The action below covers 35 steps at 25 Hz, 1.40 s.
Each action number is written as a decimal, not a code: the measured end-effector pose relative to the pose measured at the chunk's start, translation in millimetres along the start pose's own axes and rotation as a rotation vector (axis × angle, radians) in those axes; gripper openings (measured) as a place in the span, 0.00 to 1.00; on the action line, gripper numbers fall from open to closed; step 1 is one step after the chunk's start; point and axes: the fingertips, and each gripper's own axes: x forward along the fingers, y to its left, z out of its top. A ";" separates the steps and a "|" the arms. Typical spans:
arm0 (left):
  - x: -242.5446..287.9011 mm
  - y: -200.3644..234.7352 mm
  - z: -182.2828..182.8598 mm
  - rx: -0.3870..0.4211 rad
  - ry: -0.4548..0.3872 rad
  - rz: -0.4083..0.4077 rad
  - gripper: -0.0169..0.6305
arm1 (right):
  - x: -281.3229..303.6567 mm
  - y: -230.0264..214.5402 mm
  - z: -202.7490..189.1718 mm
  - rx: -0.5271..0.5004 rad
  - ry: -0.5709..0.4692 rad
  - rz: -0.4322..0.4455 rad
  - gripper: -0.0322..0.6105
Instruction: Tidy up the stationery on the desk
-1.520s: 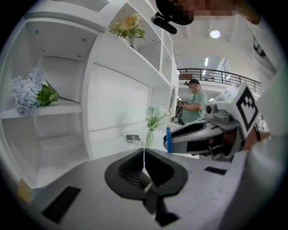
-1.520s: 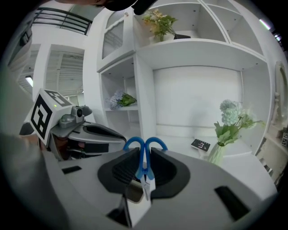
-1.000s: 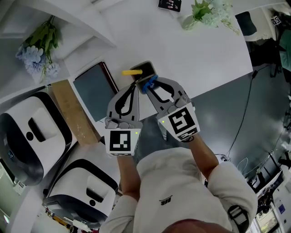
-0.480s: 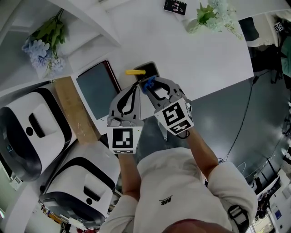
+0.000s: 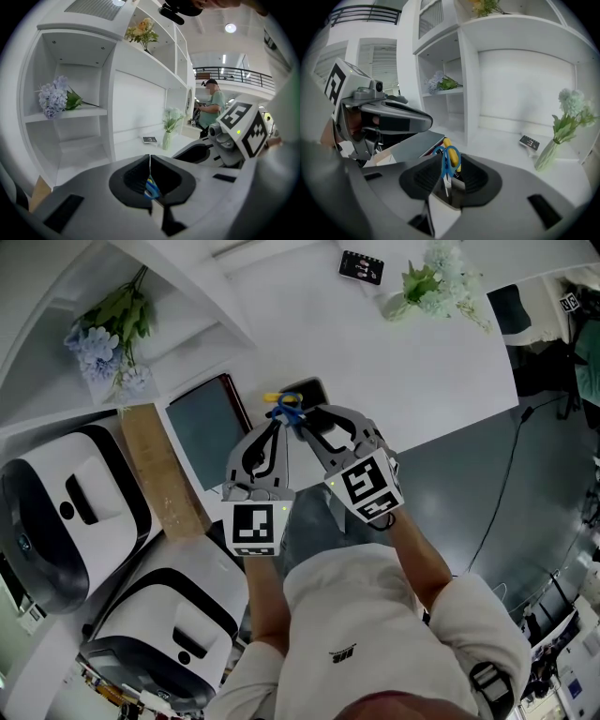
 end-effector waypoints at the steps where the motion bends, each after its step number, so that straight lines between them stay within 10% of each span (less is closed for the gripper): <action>1: -0.1 0.0 0.6 -0.001 -0.001 -0.001 0.03 | -3.3 -1.9 3.2 -0.001 -0.014 -0.006 0.22; 35: -32.4 -47.5 36.7 0.030 -0.075 -0.096 0.03 | -112.8 -23.7 41.4 0.055 -0.172 -0.206 0.06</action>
